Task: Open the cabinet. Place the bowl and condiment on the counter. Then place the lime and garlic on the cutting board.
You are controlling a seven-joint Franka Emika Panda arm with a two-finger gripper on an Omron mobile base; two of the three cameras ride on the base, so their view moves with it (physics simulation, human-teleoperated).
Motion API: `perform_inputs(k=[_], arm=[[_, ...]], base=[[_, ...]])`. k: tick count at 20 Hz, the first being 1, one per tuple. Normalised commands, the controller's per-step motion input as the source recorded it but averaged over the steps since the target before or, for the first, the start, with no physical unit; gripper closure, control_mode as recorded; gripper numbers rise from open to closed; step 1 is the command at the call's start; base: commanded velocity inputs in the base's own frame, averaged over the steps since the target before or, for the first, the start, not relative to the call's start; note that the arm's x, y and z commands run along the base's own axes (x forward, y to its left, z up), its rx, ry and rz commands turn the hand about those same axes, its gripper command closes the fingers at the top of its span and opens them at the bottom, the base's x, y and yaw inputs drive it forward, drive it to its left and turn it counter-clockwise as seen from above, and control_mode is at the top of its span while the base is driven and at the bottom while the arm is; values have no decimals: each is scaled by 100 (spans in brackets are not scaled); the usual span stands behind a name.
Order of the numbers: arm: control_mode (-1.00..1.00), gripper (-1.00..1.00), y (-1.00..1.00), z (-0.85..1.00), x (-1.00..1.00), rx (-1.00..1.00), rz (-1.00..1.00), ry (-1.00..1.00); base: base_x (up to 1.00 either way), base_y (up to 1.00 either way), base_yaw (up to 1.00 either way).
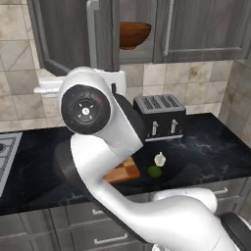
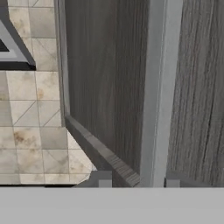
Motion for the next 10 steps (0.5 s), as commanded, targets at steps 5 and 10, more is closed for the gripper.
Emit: perform_inputs(k=[5, 10], arm=[[-100, -100, 12, -5, -46, 7, 1, 1], [-100, -100, 4, 0, -100, 6, 9, 0]], base=[[0, 0, 0], [0, 0, 0]])
